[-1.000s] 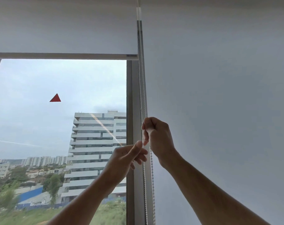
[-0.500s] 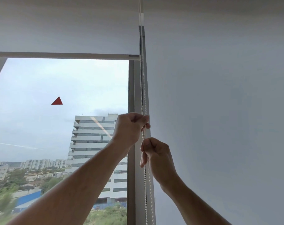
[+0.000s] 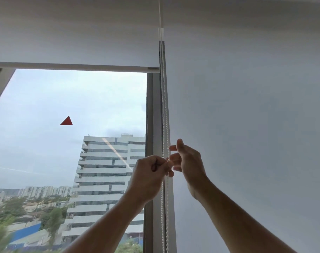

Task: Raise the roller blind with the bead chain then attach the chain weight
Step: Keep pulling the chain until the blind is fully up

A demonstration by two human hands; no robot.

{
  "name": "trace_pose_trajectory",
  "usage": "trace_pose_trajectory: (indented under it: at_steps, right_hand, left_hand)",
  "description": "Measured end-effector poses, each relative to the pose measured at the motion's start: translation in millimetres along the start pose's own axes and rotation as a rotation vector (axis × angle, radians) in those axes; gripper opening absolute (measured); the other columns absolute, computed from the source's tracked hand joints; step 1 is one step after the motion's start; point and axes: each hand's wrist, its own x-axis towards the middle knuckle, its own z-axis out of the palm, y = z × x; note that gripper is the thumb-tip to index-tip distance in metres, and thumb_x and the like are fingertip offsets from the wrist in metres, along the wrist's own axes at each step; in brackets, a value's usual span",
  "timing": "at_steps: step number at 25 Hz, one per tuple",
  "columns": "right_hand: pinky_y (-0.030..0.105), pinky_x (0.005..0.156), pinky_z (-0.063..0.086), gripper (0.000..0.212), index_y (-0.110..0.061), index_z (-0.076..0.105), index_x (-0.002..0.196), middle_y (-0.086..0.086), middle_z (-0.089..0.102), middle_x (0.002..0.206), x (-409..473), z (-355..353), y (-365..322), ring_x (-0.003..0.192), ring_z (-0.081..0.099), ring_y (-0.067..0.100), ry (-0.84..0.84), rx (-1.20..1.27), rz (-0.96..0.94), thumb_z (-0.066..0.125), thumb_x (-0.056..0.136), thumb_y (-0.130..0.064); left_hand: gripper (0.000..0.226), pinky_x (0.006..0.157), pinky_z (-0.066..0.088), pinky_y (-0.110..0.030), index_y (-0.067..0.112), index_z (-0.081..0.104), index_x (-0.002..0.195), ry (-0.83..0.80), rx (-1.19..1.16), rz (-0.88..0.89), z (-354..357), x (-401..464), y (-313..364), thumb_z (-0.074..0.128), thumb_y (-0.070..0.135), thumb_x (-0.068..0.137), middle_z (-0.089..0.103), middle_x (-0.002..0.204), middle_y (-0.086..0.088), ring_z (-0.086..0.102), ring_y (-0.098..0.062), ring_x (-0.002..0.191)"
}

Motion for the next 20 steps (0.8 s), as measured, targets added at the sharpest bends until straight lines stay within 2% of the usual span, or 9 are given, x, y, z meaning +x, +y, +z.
trace_pose_trajectory:
  at_steps: [4, 6, 8, 11, 13, 16, 20]
  right_hand:
    - [0.020, 0.063, 0.044, 0.034, -0.015, 0.067, 0.099, -0.002, 0.072, 0.067, 16, 18, -30, 0.062, 0.072, 0.009, -0.019, 0.012, -0.024, 0.038, 0.107, -0.031]
    - [0.016, 0.058, 0.046, 0.031, -0.017, 0.068, 0.086, 0.000, 0.068, 0.063, 19, 20, -36, 0.060, 0.070, 0.011, -0.001, -0.011, -0.064, 0.043, 0.104, -0.014]
    - [0.014, 0.055, 0.047, 0.037, -0.019, 0.067, 0.075, -0.001, 0.066, 0.058, 16, 20, -37, 0.056, 0.068, 0.011, 0.005, -0.047, -0.111, 0.045, 0.101, -0.007]
    - [0.019, 0.060, 0.048, 0.041, -0.018, 0.067, 0.070, 0.002, 0.067, 0.059, 8, 14, -32, 0.056, 0.068, 0.013, 0.014, -0.063, -0.155, 0.044, 0.103, -0.011]
    - [0.019, 0.060, 0.049, 0.041, -0.019, 0.066, 0.070, 0.003, 0.069, 0.060, 5, 12, -30, 0.058, 0.069, 0.012, 0.009, -0.068, -0.168, 0.044, 0.104, -0.015]
    - [0.017, 0.059, 0.052, 0.043, -0.020, 0.065, 0.068, -0.002, 0.068, 0.057, -2, 10, -25, 0.054, 0.068, 0.006, 0.005, -0.082, -0.184, 0.044, 0.105, -0.015]
    - [0.016, 0.061, 0.051, 0.048, -0.021, 0.063, 0.062, 0.002, 0.068, 0.057, -17, 12, -15, 0.054, 0.067, 0.006, -0.028, -0.093, -0.198, 0.042, 0.104, -0.009]
  left_hand:
    - [0.020, 0.057, 0.044, -0.006, 0.023, 0.071, 0.068, -0.064, -0.018, 0.009, 6, -15, -9, 0.070, 0.022, 0.088, 0.074, 0.063, 0.010, 0.062, 0.005, 0.053]
    - [0.021, 0.057, 0.044, -0.007, 0.022, 0.071, 0.067, -0.083, -0.024, 0.017, 4, -19, -13, 0.070, 0.024, 0.088, 0.074, 0.064, 0.008, 0.061, 0.004, 0.053]
    - [0.022, 0.057, 0.045, -0.009, 0.021, 0.073, 0.066, -0.095, -0.054, 0.027, -3, -21, -18, 0.071, 0.027, 0.087, 0.075, 0.064, 0.006, 0.061, 0.002, 0.055]
    - [0.033, 0.054, 0.045, -0.010, 0.023, 0.075, 0.067, -0.143, -0.096, 0.037, -12, -26, -24, 0.065, 0.049, 0.083, 0.076, 0.066, 0.004, 0.066, -0.003, 0.058]
    - [0.048, 0.051, 0.046, -0.012, 0.020, 0.076, 0.070, -0.098, -0.126, -0.013, -16, -27, -28, 0.055, 0.062, 0.081, 0.078, 0.069, 0.001, 0.069, -0.009, 0.060]
    - [0.054, 0.052, 0.045, -0.015, 0.020, 0.075, 0.070, 0.035, -0.049, -0.043, -19, -14, -28, 0.046, 0.064, 0.081, 0.077, 0.069, 0.001, 0.069, -0.007, 0.060]
    - [0.055, 0.055, 0.046, -0.011, 0.021, 0.075, 0.079, 0.092, 0.047, 0.028, -18, 14, -1, 0.040, 0.064, 0.083, 0.076, 0.075, 0.006, 0.070, -0.003, 0.066]
